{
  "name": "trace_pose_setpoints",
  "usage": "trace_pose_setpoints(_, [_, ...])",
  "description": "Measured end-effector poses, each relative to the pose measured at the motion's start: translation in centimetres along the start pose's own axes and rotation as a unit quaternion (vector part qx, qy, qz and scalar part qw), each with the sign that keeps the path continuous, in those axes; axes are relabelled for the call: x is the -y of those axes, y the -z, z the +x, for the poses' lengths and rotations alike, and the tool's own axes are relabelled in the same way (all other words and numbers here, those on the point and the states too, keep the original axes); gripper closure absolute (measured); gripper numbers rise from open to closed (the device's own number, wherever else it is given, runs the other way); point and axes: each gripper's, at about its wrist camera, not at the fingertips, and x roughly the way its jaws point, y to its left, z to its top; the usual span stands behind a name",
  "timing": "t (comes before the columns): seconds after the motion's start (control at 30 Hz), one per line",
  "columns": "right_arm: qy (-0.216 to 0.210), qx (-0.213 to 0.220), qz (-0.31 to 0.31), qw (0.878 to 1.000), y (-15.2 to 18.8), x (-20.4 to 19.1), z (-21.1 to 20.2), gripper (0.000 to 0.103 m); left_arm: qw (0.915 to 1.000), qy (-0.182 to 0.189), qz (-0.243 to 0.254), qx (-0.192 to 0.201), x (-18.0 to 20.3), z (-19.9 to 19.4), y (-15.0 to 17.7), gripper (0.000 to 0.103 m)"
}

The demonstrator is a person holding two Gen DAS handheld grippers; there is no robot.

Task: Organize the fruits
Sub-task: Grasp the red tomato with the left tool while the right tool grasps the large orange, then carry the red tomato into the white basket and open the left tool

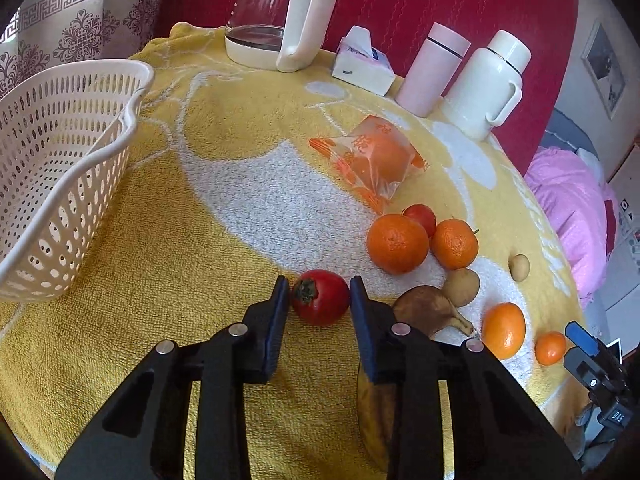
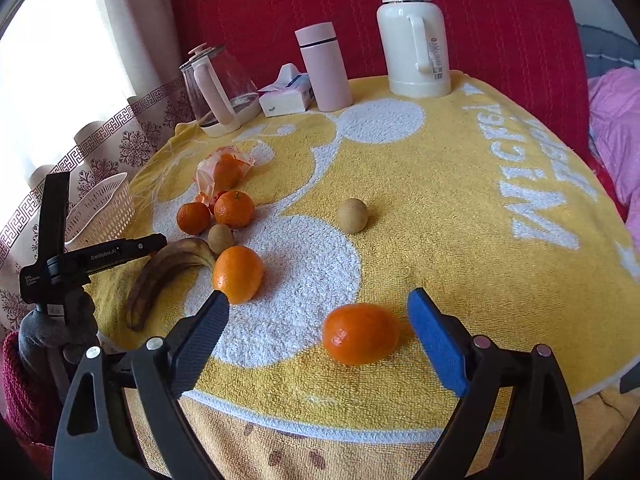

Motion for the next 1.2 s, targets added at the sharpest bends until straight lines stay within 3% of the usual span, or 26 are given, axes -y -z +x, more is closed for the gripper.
trace_pose_setpoints(0.17, [0.011,0.001,-0.011,1.000,0.3,0.2,-0.5,0.014,0.9999,0.003,0.004,0.012,0.1,-0.4,0.3,0.073])
trace_pose_setpoints(0.33, [0.026,-0.011,-0.019,0.999,1.3,0.6,-0.9,0.019,0.9983,-0.019,0.018,0.052,0.5,-2.2,0.6,0.073])
trace_pose_setpoints(0.5, [0.034,-0.028,-0.003,0.999,1.7,1.5,-0.3,0.030,0.9956,-0.034,0.024,0.084,0.6,-3.8,0.5,0.073])
trace_pose_setpoints(0.63, [0.042,-0.041,-0.005,0.998,1.3,1.4,0.5,0.033,0.9941,-0.040,0.017,0.099,0.2,-5.0,0.2,0.073])
trace_pose_setpoints(0.83, [0.042,-0.067,-0.012,0.997,1.3,1.0,1.7,0.052,0.9914,-0.044,0.001,0.123,-0.7,-7.2,-0.4,0.073])
trace_pose_setpoints(0.97, [0.045,-0.067,-0.015,0.997,1.2,0.8,1.4,0.060,0.9876,-0.048,-0.013,0.149,-1.7,-9.3,-1.1,0.073])
trace_pose_setpoints(1.2, [0.042,-0.063,-0.014,0.997,1.0,0.0,1.1,0.060,0.9739,-0.091,-0.044,0.203,-5.2,-12.9,-2.4,0.073])
